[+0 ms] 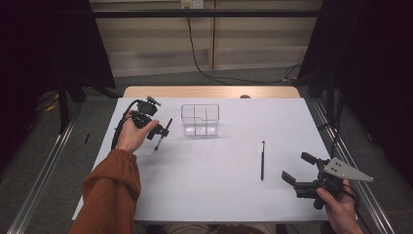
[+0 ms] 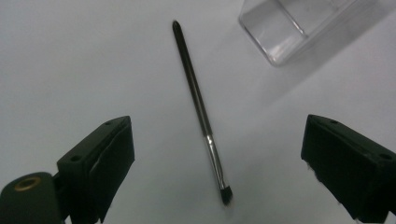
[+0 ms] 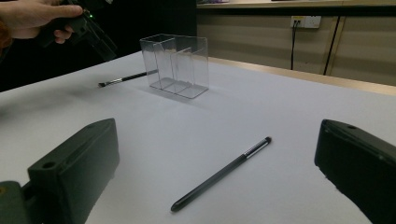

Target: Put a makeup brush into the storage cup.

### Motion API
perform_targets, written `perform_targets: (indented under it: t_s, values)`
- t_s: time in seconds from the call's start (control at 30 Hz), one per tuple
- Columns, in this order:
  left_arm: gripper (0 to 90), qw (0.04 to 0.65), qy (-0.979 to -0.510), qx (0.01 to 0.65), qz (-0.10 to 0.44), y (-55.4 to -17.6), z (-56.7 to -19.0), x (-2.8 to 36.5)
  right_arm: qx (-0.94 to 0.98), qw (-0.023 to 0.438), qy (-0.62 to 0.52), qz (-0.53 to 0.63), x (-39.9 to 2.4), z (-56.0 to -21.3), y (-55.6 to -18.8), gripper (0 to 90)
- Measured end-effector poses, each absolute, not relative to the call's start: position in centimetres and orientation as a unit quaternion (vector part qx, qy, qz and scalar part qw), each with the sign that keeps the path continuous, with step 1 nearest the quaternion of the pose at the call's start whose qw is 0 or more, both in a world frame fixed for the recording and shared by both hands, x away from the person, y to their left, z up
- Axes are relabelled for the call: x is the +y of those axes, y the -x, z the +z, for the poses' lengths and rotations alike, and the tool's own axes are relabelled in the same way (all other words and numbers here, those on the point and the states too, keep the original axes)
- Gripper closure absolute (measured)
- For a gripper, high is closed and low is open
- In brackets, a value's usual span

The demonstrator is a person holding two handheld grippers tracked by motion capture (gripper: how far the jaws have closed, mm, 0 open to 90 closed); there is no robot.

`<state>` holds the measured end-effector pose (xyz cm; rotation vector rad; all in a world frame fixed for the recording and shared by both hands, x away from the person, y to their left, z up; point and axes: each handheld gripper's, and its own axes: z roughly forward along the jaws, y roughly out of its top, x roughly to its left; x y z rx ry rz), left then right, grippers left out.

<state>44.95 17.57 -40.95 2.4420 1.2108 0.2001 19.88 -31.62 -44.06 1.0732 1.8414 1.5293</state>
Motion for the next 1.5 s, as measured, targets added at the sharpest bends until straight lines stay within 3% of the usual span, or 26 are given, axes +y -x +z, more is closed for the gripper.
perform_targets:
  t_s: [0.27,0.57,0.87,1.13,1.27,1.5]
  values:
    - [9.8,0.141,-0.887,0.437,0.053,-45.7,-42.6,16.8,0.684,0.254,-0.395,0.559,-31.6,-44.1,-19.9,0.0]
    - [7.7,0.115,-0.887,0.447,0.032,-46.2,-43.5,16.5,0.684,0.251,-0.396,0.559,-31.6,-44.1,-19.9,0.0]
    - [26.3,0.103,-0.882,0.459,0.016,-46.8,-44.2,16.6,0.686,0.251,-0.395,0.557,-31.6,-44.2,-19.9,0.0]
    - [39.1,0.094,-0.885,0.454,0.027,-46.6,-44.7,15.9,0.684,0.251,-0.397,0.558,-31.6,-44.1,-19.9,0.0]
    - [40.4,0.077,-0.886,0.457,0.036,-46.5,-44.8,15.3,0.686,0.251,-0.395,0.557,-31.6,-44.2,-19.9,0.0]
    - [55.1,0.073,-0.881,0.465,0.031,-46.6,-44.7,15.3,0.687,0.251,-0.394,0.557,-31.6,-44.2,-19.9,0.0]
